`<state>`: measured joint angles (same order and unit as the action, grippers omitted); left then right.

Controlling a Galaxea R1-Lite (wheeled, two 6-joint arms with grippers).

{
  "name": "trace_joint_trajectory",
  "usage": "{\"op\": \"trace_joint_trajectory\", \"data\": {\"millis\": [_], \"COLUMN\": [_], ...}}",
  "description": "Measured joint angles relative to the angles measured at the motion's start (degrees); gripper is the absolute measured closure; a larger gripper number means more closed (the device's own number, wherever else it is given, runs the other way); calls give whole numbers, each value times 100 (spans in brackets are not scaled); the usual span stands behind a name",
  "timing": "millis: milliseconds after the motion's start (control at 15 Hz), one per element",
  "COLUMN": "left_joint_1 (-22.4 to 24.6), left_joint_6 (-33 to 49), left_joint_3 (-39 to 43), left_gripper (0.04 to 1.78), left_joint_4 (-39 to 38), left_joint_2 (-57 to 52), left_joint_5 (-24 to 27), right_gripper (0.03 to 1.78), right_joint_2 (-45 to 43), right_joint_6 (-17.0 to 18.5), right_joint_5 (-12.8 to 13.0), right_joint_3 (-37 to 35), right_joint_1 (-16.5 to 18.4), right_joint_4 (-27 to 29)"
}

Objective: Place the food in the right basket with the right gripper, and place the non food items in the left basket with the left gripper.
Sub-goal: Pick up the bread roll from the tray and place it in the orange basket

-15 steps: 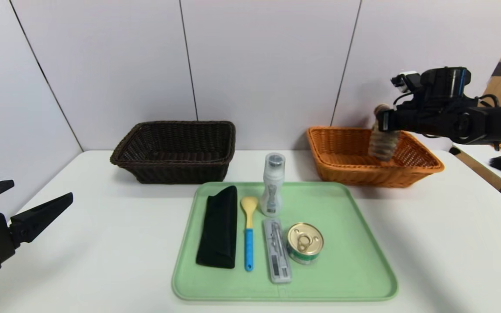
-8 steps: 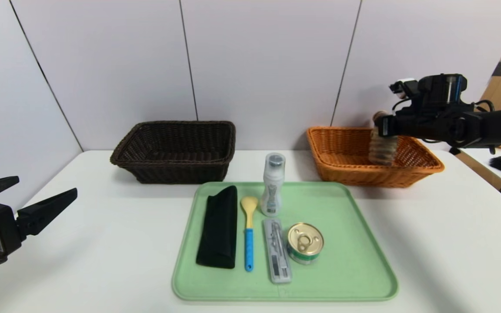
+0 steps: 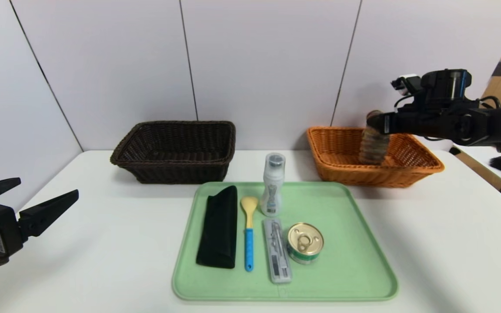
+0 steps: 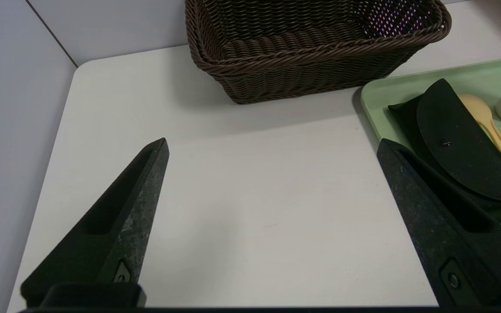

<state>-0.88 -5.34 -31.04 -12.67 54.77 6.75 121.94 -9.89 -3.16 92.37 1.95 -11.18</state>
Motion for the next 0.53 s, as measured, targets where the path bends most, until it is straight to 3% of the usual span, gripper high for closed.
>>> {"op": "trace_joint_trajectory", "data": {"millis": [200,533], "left_joint_1": [0,0], "left_joint_6": [-4,-6], "left_joint_3": [1,4], "left_gripper": [13,13], "left_joint_4": [2,7], "left_joint_2": [0,-1], "left_joint_5": [-4,-1], "right_gripper": [40,26], "right_joint_2": [-238,-673], "right_joint_6": [-89,-152], "right_joint_5": [463,480], "right_joint_3": [-141,-474], "right_joint_1": [-22,-52], "right_joint_4": [22,162]}}
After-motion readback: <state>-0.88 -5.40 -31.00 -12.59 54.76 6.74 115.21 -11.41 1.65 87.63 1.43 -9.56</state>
